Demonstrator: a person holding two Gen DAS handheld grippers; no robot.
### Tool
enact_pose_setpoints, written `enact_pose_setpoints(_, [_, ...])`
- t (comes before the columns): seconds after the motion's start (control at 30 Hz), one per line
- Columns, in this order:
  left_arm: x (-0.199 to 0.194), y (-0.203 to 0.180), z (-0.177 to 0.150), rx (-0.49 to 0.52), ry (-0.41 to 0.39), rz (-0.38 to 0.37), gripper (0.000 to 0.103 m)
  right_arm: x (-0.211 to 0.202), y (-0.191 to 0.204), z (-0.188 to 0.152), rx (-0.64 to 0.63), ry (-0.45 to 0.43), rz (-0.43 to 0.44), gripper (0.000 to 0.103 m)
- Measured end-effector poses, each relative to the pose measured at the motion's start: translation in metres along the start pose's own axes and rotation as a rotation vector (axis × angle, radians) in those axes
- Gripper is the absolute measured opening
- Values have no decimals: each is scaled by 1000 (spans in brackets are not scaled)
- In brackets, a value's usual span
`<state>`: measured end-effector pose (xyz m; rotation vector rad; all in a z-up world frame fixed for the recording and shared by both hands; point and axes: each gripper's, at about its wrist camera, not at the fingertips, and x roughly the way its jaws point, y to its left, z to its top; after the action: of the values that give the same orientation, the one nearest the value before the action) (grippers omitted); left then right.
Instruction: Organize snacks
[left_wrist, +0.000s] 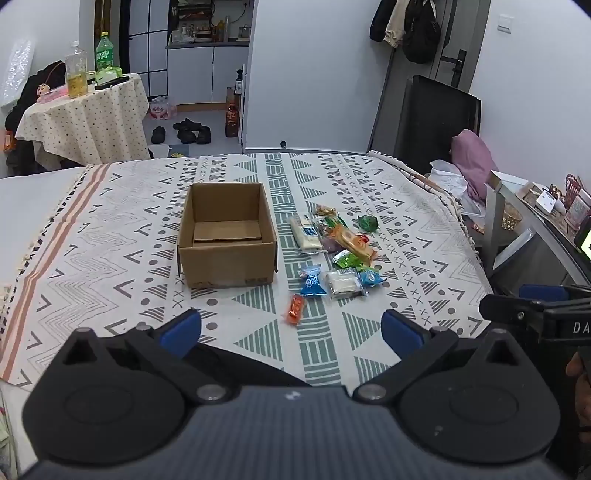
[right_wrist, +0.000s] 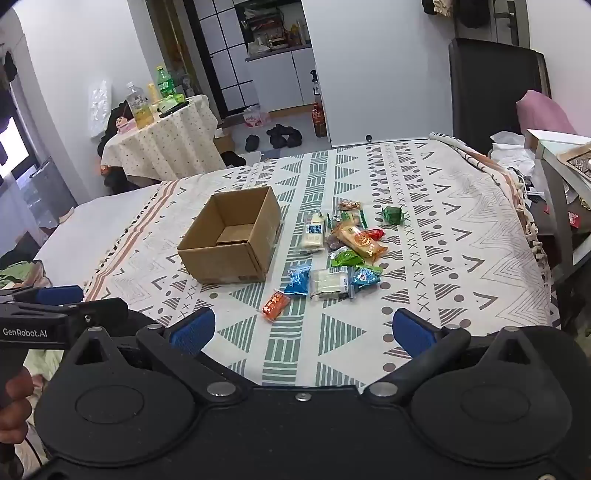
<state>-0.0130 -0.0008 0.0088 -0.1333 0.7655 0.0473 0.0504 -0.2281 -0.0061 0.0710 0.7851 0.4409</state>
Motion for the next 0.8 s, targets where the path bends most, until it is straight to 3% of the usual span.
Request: enact_pose_setpoints(0.8, [-3, 6, -2, -18, 0, 8, 103, 0, 8, 0, -37, 7, -3, 103])
